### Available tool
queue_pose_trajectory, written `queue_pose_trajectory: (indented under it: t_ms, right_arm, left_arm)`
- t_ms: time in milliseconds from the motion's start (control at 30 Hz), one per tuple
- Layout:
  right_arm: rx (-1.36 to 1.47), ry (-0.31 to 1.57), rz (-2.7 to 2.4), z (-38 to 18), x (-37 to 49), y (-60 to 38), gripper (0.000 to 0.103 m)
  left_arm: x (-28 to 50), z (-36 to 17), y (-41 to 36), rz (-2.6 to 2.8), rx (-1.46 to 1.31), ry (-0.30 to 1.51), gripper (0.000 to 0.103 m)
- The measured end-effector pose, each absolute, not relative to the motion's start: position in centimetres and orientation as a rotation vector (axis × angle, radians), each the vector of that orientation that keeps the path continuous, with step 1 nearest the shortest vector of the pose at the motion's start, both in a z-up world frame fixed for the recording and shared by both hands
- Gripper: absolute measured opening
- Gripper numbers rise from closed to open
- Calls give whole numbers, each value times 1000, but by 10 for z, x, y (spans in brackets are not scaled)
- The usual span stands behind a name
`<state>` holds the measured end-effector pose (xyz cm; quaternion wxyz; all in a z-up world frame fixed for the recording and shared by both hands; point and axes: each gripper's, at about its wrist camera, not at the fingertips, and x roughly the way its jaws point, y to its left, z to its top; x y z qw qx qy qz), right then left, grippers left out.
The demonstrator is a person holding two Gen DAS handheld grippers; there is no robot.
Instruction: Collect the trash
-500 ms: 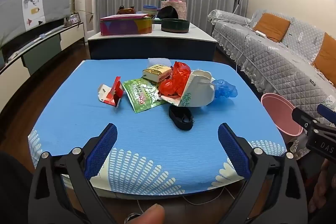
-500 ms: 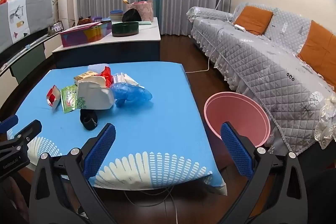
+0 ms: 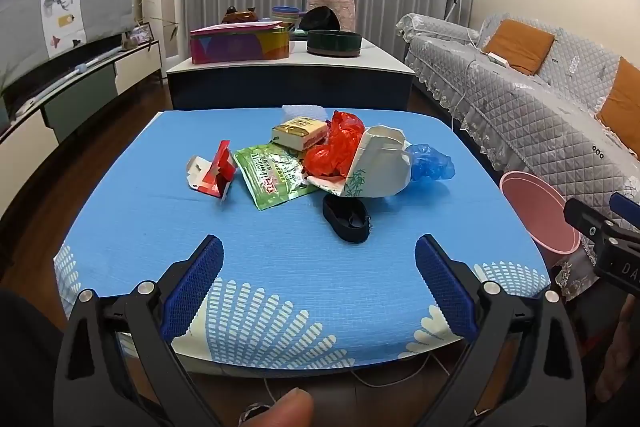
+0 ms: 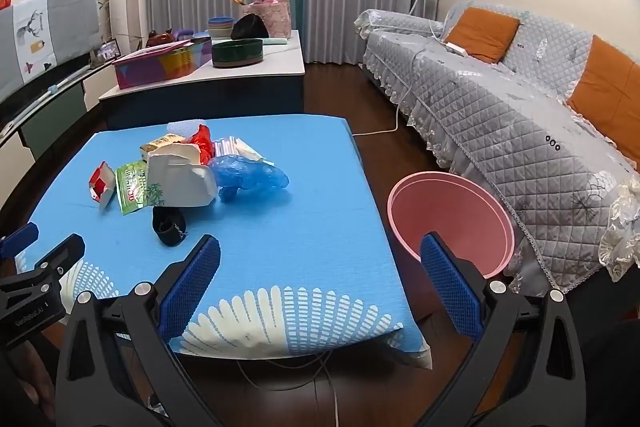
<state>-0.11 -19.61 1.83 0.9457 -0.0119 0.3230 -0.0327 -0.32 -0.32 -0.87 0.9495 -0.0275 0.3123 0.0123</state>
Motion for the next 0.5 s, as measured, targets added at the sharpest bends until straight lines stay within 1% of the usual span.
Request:
queue_pose_trajectory:
  t_ms: [500]
  right_arm:
    - [-24,657,-71,19,0,-198,98]
  left_arm:
    - [-2,-7,-4,25,-58,640,94]
